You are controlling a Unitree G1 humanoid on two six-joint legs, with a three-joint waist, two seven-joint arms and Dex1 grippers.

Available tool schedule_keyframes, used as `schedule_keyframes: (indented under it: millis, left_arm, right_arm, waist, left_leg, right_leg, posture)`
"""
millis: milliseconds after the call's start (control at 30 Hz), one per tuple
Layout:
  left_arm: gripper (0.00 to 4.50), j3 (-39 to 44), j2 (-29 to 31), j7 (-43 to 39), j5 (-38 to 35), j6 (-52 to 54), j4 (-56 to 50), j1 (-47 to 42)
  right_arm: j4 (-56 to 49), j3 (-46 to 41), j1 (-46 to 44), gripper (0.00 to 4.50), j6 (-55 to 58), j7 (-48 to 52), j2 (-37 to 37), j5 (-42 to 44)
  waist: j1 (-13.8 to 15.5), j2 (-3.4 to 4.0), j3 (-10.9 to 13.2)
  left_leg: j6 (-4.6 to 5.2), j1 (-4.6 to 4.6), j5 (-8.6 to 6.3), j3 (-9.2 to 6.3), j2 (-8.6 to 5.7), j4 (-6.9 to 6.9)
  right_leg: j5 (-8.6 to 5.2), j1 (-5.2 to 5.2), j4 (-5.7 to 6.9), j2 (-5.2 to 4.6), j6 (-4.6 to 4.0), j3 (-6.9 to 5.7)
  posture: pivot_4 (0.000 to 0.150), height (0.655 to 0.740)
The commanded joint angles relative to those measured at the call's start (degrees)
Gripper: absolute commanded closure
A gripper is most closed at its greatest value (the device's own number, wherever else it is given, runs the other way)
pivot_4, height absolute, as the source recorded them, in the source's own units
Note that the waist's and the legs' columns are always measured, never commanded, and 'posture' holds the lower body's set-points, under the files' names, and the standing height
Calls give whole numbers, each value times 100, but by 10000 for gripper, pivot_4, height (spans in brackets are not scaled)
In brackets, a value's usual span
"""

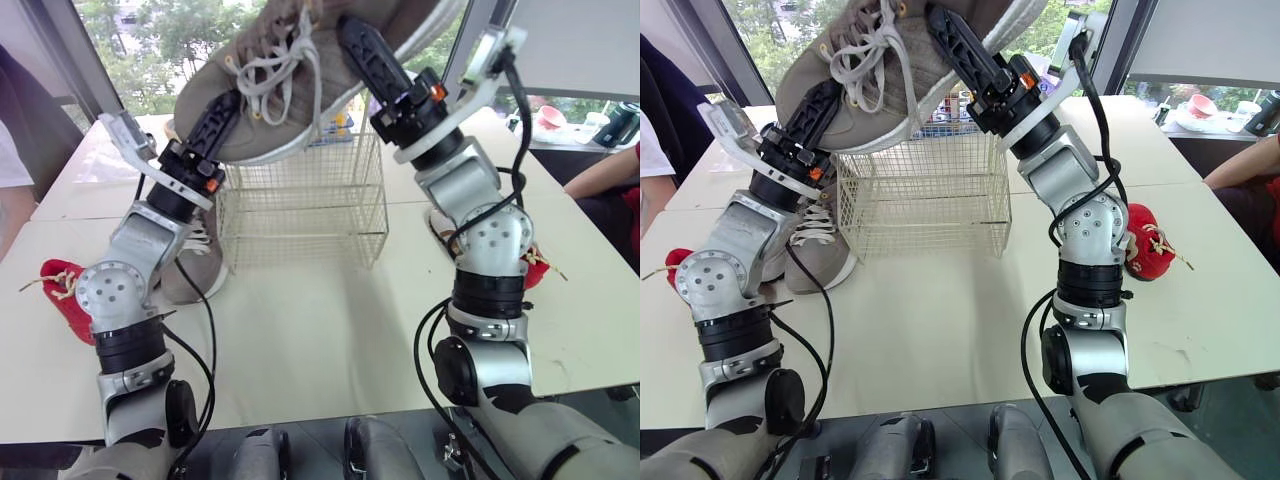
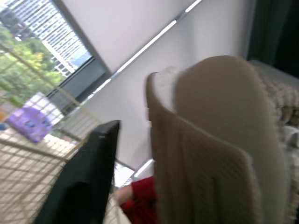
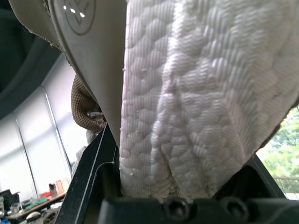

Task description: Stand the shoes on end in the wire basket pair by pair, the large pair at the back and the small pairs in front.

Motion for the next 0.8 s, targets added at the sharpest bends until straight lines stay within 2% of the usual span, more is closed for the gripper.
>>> schedule_keyframes:
  millis: [33, 200, 367, 467, 567, 667, 800]
  left_arm:
    - [1235, -399, 548, 74, 435, 320, -657, 23]
    - [1235, -680, 1284, 138, 881, 528, -1569, 360]
    - [1235, -494, 1763, 440, 667, 702, -2353, 933]
    - [1235, -306, 2034, 417, 403, 745, -2719, 1433]
    - [1235, -1, 2290, 215, 376, 715, -3056, 2297]
    - [1235, 204, 2408, 230, 245, 590, -3277, 2840]
    - [1235, 312, 2364, 444, 150, 356, -3377, 3051]
  right_arm:
    - [-56, -225, -910, 27390, -156, 406, -276, 256]
    - [1348, -376, -1886, 27390, -721, 1413, -1162, -429]
    - [3995, 85, -3123, 27390, -2216, 3035, -2022, -1915]
    - [5282, 407, -3681, 27390, -3175, 3751, -2131, -2709]
    - [6224, 699, -4044, 27390, -4051, 4275, -2098, -3423]
    - [6786, 848, -4242, 27390, -4493, 4635, -2024, -3875]
    - [7271, 1128, -4247, 27390, -5125, 4657, -1924, -4588]
  waist:
    - [-4, 1, 2]
    - [9, 1, 2]
    - [-9, 2, 5]
    - [-52, 3, 4]
    - [-125, 6, 6]
    - [-135, 9, 9]
    - [-57, 11, 10]
  left_leg:
    - [0, -2, 0, 0, 0, -1]
    - [0, -2, -1, 2, -1, -10]
    - [3, -2, -2, 3, -4, -11]
    - [3, 1, -3, 6, 0, -18]
    - [2, 5, -3, 18, 7, -25]
    - [-5, -12, 1, 19, 8, -24]
    - [-6, -15, 1, 21, 4, -21]
  right_leg:
    - [0, -4, 0, 0, 0, 0]
    - [-1, -5, -7, 0, 0, 1]
    - [-1, -4, -13, -3, -1, 3]
    - [-2, -5, -19, 2, -1, 5]
    - [-2, -16, -11, 5, -2, 16]
    - [-2, -41, -2, 3, -3, 17]
    - [-2, -42, -3, -3, -4, 17]
  posture:
    - [1500, 7400]
    - [1500, 7400]
    - [1500, 7400]
    - [1500, 7400]
    - [1500, 7400]
    - [1500, 7400]
    - [1500, 7400]
